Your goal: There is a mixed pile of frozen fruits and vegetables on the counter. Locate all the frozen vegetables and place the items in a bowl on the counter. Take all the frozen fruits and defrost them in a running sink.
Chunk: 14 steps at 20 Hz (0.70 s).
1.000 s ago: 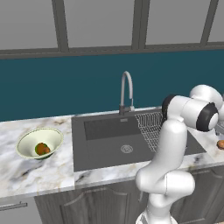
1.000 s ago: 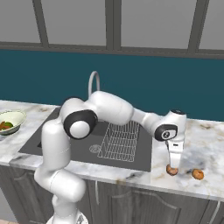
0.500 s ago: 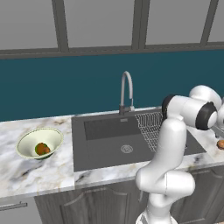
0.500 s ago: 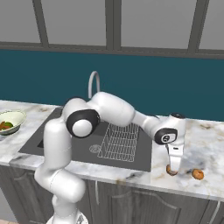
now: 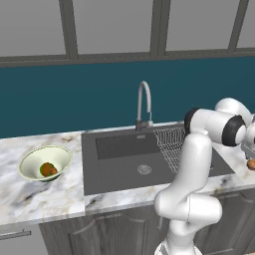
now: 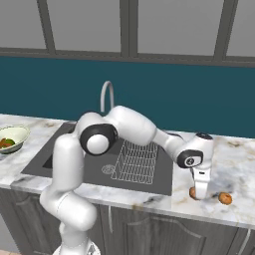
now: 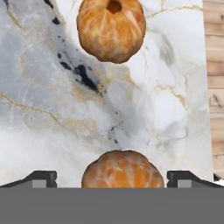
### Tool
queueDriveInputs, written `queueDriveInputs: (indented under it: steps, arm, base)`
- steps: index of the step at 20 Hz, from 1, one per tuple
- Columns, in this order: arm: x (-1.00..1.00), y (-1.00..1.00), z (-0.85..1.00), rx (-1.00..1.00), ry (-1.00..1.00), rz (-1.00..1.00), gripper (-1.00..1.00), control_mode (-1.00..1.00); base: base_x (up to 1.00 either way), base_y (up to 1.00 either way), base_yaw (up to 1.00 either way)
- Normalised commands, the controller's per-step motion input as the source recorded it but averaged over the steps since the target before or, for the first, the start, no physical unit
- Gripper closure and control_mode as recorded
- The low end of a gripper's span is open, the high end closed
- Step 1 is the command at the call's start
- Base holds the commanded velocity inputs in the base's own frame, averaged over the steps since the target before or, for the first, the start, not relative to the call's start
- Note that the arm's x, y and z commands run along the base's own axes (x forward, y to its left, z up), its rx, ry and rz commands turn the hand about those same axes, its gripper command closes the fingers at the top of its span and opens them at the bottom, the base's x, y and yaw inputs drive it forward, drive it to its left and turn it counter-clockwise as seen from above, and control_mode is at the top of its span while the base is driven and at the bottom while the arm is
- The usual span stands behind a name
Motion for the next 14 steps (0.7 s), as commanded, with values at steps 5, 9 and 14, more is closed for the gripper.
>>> queueDriveInputs:
  steps: [5, 9, 14]
  arm:
    - [0.00, -0.01, -0.18, 0.00, 0.00, 0.00, -1.00, -1.00]
    - [0.00, 0.00, -0.23, 0.00, 0.00, 0.00, -1.00, -1.00]
    - [0.00, 0.00, -0.21, 0.00, -0.01, 0.00, -1.00, -1.00]
  base:
    - [0.00, 0.00, 0.00]
    - [0.00, 0.00, 0.00]
    - [0.00, 0.00, 0.00]
